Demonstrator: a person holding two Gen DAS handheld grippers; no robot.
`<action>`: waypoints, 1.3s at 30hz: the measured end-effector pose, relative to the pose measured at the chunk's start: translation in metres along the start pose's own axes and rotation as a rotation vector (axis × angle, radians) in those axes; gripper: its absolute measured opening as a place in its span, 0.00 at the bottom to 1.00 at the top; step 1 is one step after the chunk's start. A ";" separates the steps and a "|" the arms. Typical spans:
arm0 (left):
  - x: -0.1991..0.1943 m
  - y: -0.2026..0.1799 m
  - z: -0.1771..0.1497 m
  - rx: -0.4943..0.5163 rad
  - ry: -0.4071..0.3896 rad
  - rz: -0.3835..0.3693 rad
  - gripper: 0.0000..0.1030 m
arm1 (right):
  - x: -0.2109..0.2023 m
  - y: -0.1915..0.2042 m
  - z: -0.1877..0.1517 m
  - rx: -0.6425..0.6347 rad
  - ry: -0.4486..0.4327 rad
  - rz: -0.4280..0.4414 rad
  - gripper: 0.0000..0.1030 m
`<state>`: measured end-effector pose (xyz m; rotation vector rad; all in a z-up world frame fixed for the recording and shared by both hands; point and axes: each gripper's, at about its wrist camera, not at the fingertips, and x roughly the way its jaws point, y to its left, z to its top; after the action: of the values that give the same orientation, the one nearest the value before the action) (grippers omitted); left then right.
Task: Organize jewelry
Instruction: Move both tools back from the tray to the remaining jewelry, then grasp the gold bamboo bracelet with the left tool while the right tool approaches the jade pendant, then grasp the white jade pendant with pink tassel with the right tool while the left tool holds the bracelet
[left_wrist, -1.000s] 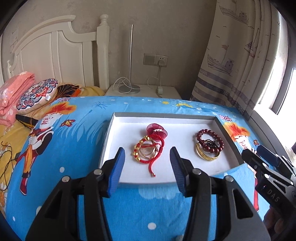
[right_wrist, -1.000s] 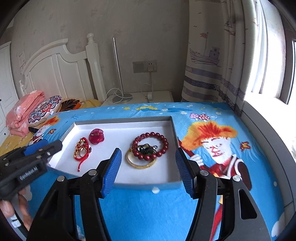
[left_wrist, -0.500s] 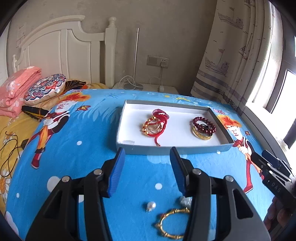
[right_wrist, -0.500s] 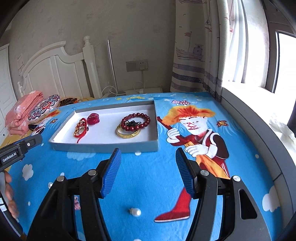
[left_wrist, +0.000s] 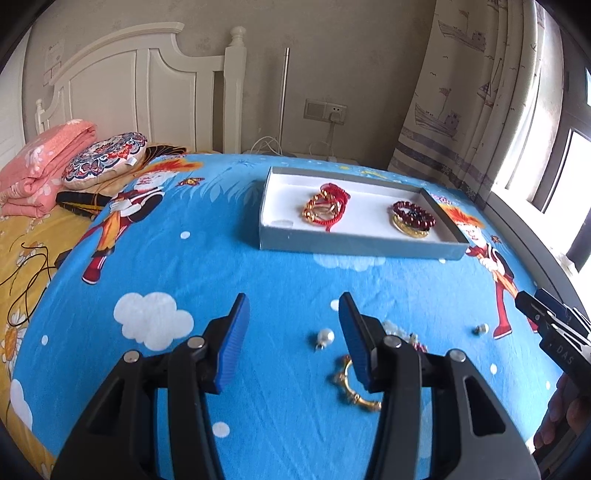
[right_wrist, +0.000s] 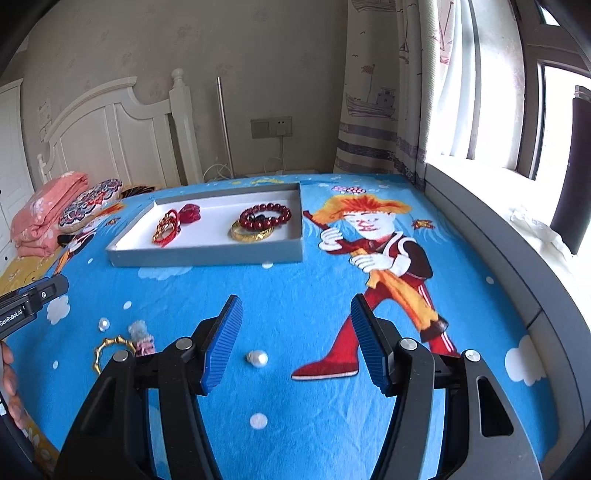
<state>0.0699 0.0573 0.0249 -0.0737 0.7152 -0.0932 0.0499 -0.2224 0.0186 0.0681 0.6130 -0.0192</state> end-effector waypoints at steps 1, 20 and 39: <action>0.001 -0.001 -0.003 0.003 0.008 -0.005 0.42 | 0.000 0.001 -0.002 0.001 0.004 0.005 0.56; 0.031 -0.049 -0.037 0.234 0.140 -0.147 0.30 | 0.003 0.022 -0.026 -0.067 0.065 0.068 0.56; 0.035 -0.046 -0.035 0.250 0.162 -0.164 0.09 | 0.004 0.042 -0.026 -0.109 0.093 0.148 0.56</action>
<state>0.0707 0.0061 -0.0199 0.1161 0.8534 -0.3483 0.0394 -0.1786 -0.0024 0.0082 0.7000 0.1615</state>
